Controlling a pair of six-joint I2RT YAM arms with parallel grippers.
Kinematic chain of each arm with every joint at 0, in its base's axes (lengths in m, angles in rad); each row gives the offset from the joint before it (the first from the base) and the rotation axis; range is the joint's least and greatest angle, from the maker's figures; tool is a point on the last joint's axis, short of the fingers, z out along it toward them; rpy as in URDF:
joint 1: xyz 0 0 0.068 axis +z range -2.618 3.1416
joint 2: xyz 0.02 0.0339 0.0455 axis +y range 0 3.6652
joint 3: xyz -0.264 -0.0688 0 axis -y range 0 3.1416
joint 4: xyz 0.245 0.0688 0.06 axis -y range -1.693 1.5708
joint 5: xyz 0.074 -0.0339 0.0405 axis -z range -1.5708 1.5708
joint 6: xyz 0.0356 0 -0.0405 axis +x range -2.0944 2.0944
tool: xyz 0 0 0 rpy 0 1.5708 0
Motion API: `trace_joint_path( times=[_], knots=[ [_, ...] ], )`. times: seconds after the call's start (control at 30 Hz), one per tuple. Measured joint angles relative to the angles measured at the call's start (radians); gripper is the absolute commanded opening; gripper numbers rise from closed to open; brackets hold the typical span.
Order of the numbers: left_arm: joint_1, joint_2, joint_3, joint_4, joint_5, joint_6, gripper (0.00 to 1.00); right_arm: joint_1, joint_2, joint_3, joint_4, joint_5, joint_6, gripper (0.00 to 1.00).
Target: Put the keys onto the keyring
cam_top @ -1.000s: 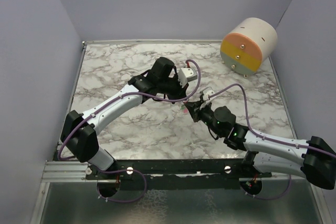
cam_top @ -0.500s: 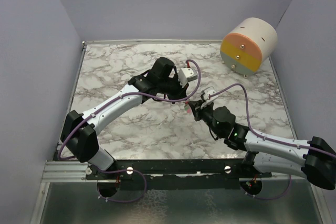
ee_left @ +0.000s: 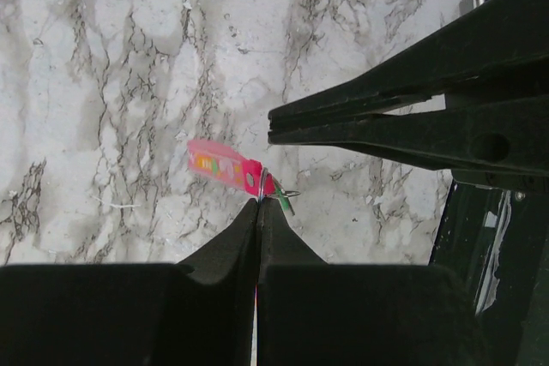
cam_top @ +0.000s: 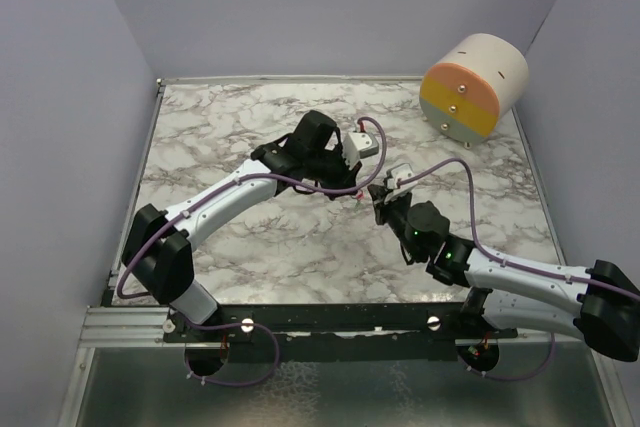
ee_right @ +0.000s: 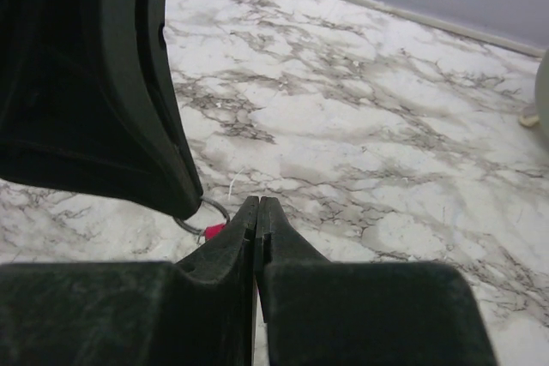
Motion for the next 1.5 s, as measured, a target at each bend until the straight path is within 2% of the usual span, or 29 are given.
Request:
trace_joint_path(
  times=[0.37,0.53,0.63,0.87,1.03,1.13,1.33,1.5],
  knots=[
    [-0.002,0.044,0.019,-0.058,0.005,0.005,0.00,0.000,0.000,-0.001,0.067,0.027,-0.043,0.02],
    [-0.002,0.053,0.074,-0.070,0.005,0.019,0.00,0.000,-0.016,-0.002,0.029,0.026,0.013,0.26],
    [-0.003,0.059,0.107,-0.093,0.004,0.034,0.00,0.000,-0.051,-0.013,0.011,0.020,0.043,0.32],
    [-0.005,0.069,0.134,-0.144,0.008,0.084,0.00,0.000,-0.139,-0.045,-0.010,-0.015,0.058,0.30],
    [-0.005,0.069,0.135,-0.173,0.025,0.120,0.00,0.000,-0.169,-0.045,-0.050,-0.079,0.064,0.33],
    [-0.006,0.072,0.145,-0.188,0.027,0.130,0.00,0.000,-0.154,-0.039,-0.086,-0.113,0.067,0.36],
    [-0.006,0.086,0.168,-0.212,0.050,0.149,0.00,0.000,-0.064,-0.002,-0.144,-0.142,0.070,0.36],
    [-0.006,0.087,0.168,-0.239,0.067,0.182,0.00,0.000,-0.065,-0.002,-0.153,-0.146,0.068,0.36]
  ],
)
